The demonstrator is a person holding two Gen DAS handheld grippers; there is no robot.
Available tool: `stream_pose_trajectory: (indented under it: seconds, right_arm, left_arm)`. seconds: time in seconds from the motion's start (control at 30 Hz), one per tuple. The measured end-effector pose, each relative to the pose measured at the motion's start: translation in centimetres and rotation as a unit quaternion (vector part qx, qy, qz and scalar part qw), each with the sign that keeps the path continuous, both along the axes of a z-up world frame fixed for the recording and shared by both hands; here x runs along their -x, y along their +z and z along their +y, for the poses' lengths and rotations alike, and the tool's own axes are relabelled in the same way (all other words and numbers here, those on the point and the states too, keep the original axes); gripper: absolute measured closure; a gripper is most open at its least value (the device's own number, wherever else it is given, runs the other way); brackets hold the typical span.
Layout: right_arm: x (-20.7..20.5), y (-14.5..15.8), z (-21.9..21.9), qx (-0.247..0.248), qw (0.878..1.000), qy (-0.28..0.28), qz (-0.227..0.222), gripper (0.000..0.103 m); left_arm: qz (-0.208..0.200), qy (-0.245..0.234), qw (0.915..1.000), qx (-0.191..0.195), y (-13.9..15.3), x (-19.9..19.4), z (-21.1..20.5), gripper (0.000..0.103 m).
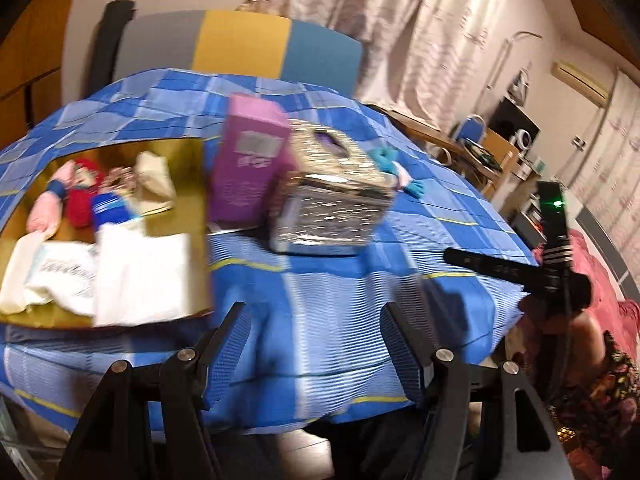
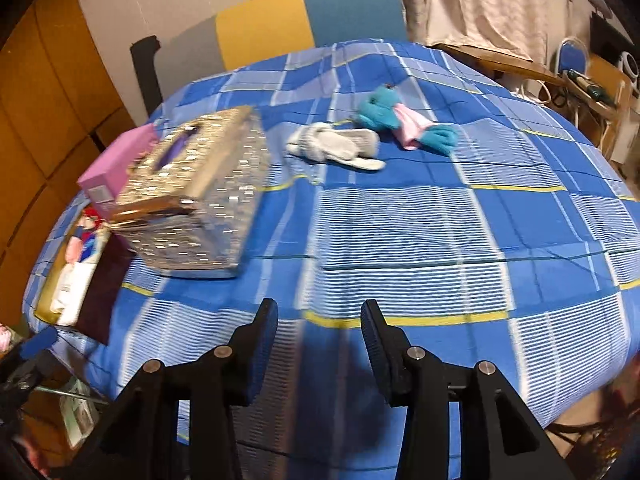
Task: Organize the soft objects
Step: 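Move both tools back toward the white glove and blue plush toy, then grasp the white knit glove with the left tool and lift it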
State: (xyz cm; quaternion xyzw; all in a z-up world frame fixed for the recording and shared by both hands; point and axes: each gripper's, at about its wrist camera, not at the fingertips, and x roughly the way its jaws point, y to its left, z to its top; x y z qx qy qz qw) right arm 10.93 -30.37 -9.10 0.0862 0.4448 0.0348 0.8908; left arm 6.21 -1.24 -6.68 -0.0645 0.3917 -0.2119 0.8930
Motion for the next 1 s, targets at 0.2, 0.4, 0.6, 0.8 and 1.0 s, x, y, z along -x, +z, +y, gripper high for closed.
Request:
stream_pose_trajectory:
  seconds: [0.2,0.4,0.6,0.8,1.0]
  right_arm:
    - [-1.6,0.2,-3.8,0.038,0.999,-0.001,-0.009,0.058]
    - [-3.7,0.4,-7.3,0.062,0.998,-0.011,-0.029,0.058]
    - [-3.9,0.2,-9.9,0.026,0.998,-0.045,-0.026,0.057]
    - [-3.6,1.7,-11.4,-0.019,0.997,-0.064,-0.046,0.054]
    - [-3.3,2.2,-13.5,-0.045,0.993,-0.105,-0.041,0.054]
  left_arm:
    - [0.0,-0.028,0.9996,-0.003,2.3,-1.8,-5.9,0.035]
    - [0.051,0.01,0.9983,0.025,4.1,-7.7,-12.5,0.035]
    - [0.087,0.047,0.9949,0.02,3.5,-14.3,-18.8,0.035]
    - [0.122,0.09,0.9883,-0.017,0.4,-20.8,-23.6,0.034]
    - [0.139,0.138,0.9783,-0.068,-3.2,-26.0,-25.3,0.034]
